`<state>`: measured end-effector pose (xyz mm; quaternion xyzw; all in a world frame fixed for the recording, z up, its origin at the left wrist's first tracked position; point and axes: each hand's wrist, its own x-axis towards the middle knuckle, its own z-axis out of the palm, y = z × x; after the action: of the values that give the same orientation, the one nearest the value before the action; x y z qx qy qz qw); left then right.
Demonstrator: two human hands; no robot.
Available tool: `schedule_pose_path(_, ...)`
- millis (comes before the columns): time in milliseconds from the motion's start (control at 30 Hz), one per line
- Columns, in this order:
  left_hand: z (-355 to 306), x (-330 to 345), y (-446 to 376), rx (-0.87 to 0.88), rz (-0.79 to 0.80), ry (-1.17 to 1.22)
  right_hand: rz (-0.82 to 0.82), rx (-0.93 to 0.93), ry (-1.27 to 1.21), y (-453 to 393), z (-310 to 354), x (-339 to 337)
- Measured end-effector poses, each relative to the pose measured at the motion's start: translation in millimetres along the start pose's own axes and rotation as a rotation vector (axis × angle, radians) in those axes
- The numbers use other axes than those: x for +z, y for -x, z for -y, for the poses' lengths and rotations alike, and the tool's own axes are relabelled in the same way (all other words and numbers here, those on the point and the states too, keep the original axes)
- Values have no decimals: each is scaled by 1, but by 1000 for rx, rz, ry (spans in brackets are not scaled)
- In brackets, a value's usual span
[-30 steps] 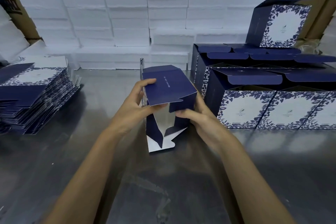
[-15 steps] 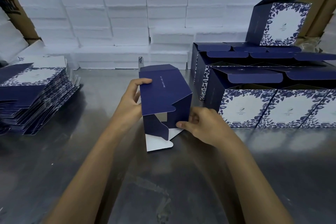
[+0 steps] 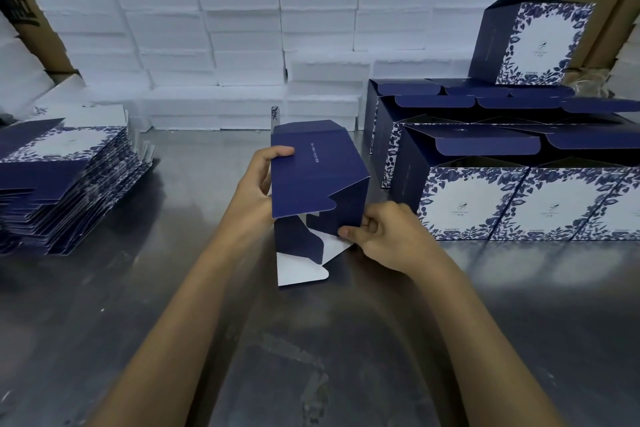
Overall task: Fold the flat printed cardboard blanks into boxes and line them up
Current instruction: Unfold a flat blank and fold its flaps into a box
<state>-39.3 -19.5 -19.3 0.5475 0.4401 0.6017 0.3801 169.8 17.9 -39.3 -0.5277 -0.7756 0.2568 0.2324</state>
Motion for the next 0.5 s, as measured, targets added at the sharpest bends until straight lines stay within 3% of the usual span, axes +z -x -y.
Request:
schedule_pose_path(300,-3,0,0,-12,-16,16,-76,-60,-41,3,6,-3)
schedule_pose_path(500,-2,-2,0,-21,-13,20,-261,-175,-193,1,9,-10)
